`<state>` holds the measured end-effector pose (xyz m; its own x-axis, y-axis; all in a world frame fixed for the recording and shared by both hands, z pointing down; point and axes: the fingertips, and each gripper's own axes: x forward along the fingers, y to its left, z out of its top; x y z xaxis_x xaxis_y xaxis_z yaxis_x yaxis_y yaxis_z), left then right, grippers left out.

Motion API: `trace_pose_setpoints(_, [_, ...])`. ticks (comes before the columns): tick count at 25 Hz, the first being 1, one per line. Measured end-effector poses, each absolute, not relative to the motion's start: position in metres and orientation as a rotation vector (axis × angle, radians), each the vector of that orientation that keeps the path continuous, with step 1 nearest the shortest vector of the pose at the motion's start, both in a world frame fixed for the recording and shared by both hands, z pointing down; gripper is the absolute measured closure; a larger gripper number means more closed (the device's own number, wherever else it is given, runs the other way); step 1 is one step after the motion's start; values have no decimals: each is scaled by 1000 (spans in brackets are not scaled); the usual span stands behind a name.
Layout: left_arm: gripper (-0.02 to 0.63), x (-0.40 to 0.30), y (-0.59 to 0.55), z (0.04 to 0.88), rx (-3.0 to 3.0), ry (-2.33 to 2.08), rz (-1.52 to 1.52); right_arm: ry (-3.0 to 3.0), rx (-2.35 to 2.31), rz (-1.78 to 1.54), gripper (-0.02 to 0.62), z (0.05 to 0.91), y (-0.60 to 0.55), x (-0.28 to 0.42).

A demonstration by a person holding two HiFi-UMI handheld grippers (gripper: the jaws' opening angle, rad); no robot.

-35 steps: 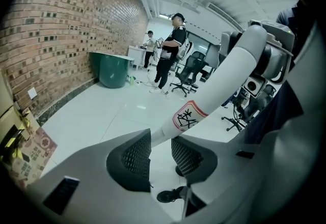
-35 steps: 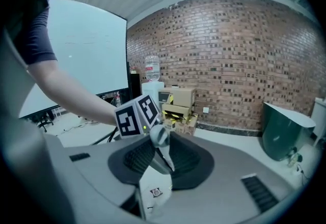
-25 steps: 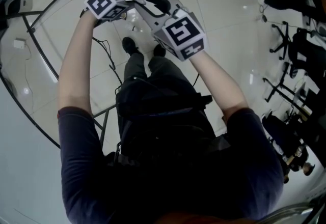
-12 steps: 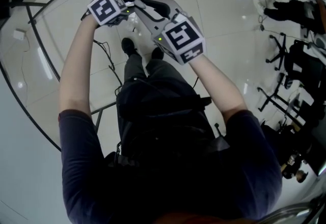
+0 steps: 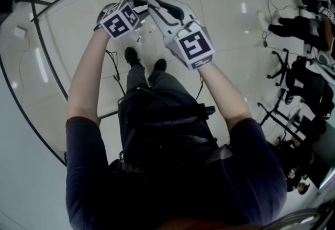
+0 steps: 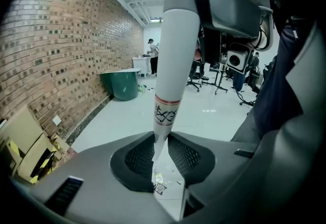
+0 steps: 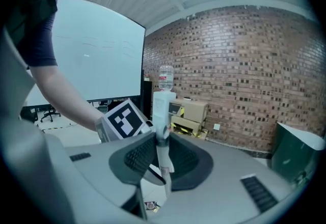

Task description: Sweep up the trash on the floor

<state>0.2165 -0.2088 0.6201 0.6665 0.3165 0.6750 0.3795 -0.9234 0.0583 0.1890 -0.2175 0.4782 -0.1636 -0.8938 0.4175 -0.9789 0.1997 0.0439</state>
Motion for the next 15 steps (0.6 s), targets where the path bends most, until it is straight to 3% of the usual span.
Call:
trace_pose_setpoints(13, [525, 226, -230, 504, -2871, -564, -717, -2220, 1862, 174, 506, 365, -238, 201])
trace_pose_setpoints(15, [500, 224, -233, 480, -2903, -504, -645, -2249, 1851, 139, 506, 342, -237, 199])
